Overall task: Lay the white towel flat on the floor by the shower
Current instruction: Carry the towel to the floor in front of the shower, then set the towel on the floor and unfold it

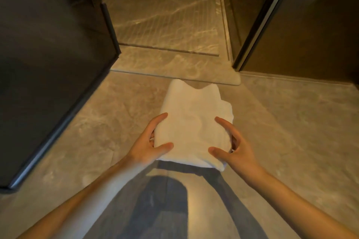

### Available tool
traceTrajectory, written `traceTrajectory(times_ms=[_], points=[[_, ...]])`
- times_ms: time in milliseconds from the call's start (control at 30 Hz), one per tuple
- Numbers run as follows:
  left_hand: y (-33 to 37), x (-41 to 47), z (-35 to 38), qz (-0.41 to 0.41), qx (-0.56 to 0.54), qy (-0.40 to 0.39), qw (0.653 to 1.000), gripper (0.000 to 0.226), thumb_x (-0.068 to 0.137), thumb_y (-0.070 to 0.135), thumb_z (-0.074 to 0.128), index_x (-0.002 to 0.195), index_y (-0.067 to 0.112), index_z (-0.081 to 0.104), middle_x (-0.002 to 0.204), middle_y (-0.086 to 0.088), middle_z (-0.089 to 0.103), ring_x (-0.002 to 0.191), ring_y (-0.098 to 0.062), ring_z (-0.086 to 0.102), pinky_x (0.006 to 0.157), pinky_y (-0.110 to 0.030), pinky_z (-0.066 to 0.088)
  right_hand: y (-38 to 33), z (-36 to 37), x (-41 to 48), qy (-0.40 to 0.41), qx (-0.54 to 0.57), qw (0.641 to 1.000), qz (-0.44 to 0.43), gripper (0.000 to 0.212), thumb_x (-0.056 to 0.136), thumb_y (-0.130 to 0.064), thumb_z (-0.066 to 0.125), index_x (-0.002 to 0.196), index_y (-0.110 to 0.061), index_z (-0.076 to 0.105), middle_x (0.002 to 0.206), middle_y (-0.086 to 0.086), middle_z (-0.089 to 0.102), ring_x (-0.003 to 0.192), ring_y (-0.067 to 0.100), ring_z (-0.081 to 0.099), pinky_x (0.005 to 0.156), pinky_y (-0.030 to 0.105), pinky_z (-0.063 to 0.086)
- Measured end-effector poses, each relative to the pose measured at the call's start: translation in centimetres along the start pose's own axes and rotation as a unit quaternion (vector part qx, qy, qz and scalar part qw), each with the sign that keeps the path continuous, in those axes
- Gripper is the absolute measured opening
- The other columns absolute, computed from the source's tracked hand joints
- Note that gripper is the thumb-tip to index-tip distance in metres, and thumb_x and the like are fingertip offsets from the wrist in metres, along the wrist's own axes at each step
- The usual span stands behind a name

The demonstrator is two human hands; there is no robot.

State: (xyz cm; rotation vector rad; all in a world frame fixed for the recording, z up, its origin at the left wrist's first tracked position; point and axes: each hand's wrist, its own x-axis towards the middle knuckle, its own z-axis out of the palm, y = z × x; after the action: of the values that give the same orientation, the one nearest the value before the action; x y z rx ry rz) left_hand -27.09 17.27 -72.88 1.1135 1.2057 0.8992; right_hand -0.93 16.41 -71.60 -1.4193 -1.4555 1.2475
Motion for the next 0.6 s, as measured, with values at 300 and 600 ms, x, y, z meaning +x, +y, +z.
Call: traceTrajectory(times_ms=[300,600], points=[[-9.4,4.4,-0.1,-0.054,0.041,-0.052,0.996,0.075,0.082,0.018,0.075,0.131,0.058,0.036,0.119,0.027,0.047,0.094,0.009,0.059,0.065,-0.015,0.053,10.4,1.7,2.4,-0.013,-0.067,0.997,0.025,0.07,0.079,-0.023,0.079,0.138,-0.038,0.045,0.14,-0.015,0.043,0.122,0.008,0.047,0.098,0.033,0.049],[-14.2,5.5,1.2,-0.147,0.101,-0.081,0.981,0.084,0.081,0.027,0.074,0.144,0.05,0.024,0.131,0.013,0.044,0.101,-0.002,0.052,0.069,-0.015,0.048,13.7,2.0,2.5,-0.052,-0.077,0.988,0.126,0.082,0.077,-0.009,0.08,0.144,-0.028,0.036,0.139,-0.003,0.043,0.127,0.021,0.045,0.095,0.033,0.047]])
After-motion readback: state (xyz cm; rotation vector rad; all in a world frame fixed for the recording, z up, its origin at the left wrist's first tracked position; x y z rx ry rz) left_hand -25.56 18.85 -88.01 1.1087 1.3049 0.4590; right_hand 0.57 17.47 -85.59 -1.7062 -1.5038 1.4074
